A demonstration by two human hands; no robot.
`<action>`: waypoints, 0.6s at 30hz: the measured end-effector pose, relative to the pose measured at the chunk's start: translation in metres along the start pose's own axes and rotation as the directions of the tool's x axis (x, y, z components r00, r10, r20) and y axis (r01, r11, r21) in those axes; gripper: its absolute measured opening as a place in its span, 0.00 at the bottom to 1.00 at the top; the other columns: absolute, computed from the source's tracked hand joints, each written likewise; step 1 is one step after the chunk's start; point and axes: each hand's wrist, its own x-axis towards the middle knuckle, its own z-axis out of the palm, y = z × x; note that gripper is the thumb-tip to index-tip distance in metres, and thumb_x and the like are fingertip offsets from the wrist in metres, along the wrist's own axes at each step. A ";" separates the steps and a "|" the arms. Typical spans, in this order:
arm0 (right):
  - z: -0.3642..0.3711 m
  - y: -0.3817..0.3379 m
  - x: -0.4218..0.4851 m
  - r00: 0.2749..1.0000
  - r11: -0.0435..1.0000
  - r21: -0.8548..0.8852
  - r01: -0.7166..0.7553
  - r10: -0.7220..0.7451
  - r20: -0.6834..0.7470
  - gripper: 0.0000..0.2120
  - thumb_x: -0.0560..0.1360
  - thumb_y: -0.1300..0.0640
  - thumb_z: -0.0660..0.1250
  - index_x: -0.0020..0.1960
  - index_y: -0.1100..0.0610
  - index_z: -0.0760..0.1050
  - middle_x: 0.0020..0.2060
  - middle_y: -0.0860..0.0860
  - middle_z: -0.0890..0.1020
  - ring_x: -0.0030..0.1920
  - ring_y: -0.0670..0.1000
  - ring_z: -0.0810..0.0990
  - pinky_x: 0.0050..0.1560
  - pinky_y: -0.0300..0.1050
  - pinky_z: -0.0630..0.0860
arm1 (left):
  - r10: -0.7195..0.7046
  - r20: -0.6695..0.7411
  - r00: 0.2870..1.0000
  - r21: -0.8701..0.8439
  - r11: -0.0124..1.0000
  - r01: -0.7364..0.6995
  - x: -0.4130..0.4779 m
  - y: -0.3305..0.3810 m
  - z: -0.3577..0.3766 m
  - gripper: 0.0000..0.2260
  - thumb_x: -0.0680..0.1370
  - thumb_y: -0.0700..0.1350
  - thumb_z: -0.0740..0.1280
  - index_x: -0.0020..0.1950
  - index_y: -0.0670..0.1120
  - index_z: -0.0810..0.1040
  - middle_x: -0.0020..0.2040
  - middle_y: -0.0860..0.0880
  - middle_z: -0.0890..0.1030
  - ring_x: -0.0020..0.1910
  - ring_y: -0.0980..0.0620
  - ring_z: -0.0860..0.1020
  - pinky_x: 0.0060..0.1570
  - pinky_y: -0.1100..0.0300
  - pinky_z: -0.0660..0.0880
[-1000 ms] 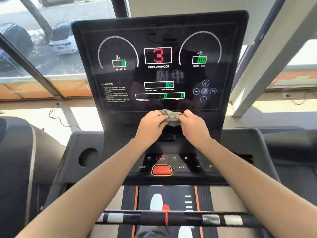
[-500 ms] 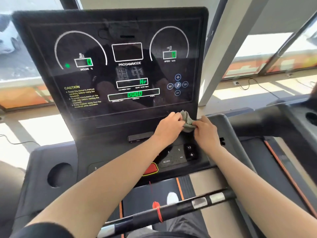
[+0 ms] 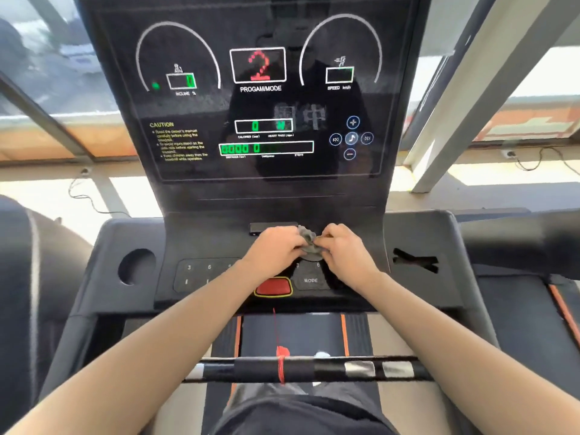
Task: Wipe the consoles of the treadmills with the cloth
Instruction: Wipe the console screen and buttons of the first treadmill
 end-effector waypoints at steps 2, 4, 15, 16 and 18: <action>0.011 -0.011 0.009 0.997 0.997 -0.032 0.072 -0.072 0.014 0.08 0.68 0.67 0.75 0.45 0.59 0.84 0.39 0.54 0.77 0.40 0.58 0.76 0.38 0.48 0.78 | -0.073 -0.007 0.997 0.025 0.997 0.073 -0.016 -0.008 -0.007 0.07 0.76 0.47 0.72 0.52 0.47 0.86 0.46 0.47 0.83 0.48 0.44 0.81 0.49 0.49 0.78; 0.024 -0.027 0.018 0.992 0.992 -0.043 0.115 -0.113 0.052 0.06 0.67 0.67 0.75 0.42 0.59 0.82 0.36 0.55 0.75 0.37 0.58 0.75 0.34 0.50 0.78 | -0.137 -0.018 0.990 0.040 0.990 0.138 -0.035 -0.017 -0.013 0.08 0.77 0.46 0.72 0.53 0.46 0.86 0.46 0.47 0.83 0.49 0.44 0.81 0.50 0.50 0.77; 0.071 -0.129 0.072 0.946 0.944 -0.130 0.303 -0.282 0.159 0.12 0.59 0.70 0.77 0.39 0.60 0.80 0.34 0.55 0.76 0.32 0.57 0.76 0.28 0.45 0.73 | -0.335 -0.205 0.920 0.035 0.936 0.349 -0.120 -0.090 -0.045 0.05 0.76 0.43 0.75 0.51 0.45 0.87 0.44 0.48 0.83 0.45 0.45 0.80 0.45 0.52 0.76; 0.076 -0.137 0.077 0.945 0.943 -0.129 0.306 -0.285 0.158 0.11 0.60 0.70 0.76 0.39 0.60 0.80 0.35 0.55 0.76 0.33 0.57 0.76 0.29 0.46 0.73 | -0.348 -0.210 0.914 0.030 0.932 0.362 -0.124 -0.097 -0.049 0.05 0.76 0.44 0.74 0.51 0.45 0.87 0.45 0.48 0.83 0.45 0.46 0.79 0.46 0.52 0.75; 0.086 -0.151 0.085 0.946 0.946 -0.129 0.298 -0.275 0.171 0.10 0.65 0.70 0.74 0.43 0.61 0.80 0.39 0.56 0.76 0.37 0.58 0.76 0.32 0.49 0.77 | -0.373 -0.216 0.902 0.015 0.923 0.385 -0.135 -0.111 -0.055 0.06 0.77 0.44 0.74 0.52 0.46 0.87 0.45 0.48 0.84 0.45 0.46 0.79 0.45 0.52 0.76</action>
